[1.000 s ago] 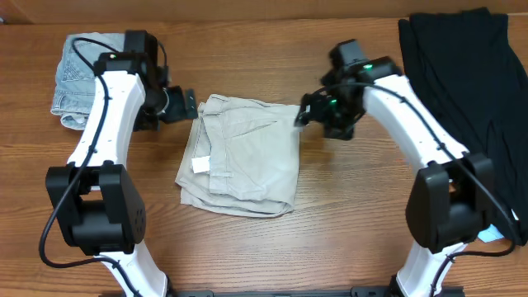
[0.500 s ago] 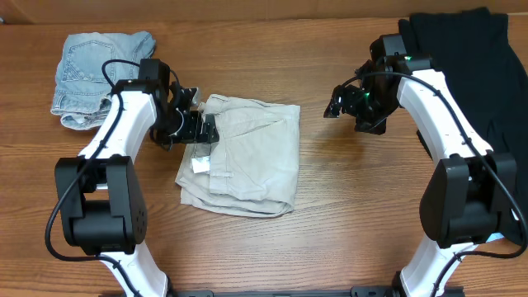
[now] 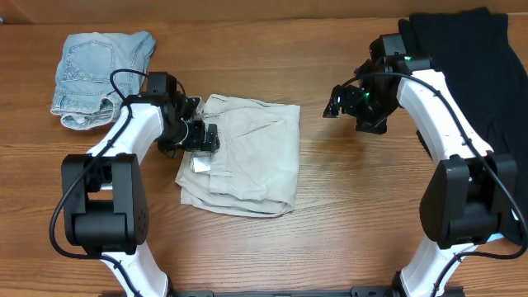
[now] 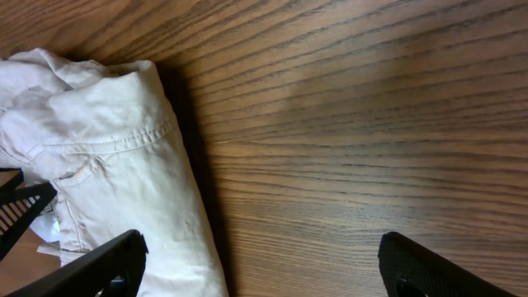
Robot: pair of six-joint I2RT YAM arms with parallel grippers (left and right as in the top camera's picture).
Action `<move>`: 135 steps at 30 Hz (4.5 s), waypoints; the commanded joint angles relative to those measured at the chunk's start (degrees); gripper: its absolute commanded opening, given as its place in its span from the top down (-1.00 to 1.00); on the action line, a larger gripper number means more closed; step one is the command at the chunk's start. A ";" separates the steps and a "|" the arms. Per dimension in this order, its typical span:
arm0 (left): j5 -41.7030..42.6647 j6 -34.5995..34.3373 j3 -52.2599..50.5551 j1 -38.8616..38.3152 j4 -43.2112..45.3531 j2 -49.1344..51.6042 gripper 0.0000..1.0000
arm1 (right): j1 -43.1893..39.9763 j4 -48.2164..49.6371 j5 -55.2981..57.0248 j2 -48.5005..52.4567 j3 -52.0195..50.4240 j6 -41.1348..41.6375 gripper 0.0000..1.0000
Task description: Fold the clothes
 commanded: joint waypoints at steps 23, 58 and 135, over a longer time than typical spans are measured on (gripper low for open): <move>-12.85 -18.27 -6.23 -8.50 7.02 0.00 0.92 | 0.15 -0.17 0.90 -2.78 1.29 -0.37 -0.88; -27.65 -50.42 59.74 6.84 -22.18 -0.20 0.92 | 0.15 -0.17 1.14 -2.78 0.85 -0.37 -0.88; -5.90 -0.50 80.00 10.62 -36.57 17.31 -1.00 | 0.33 -11.98 11.76 -8.04 15.10 0.00 -0.86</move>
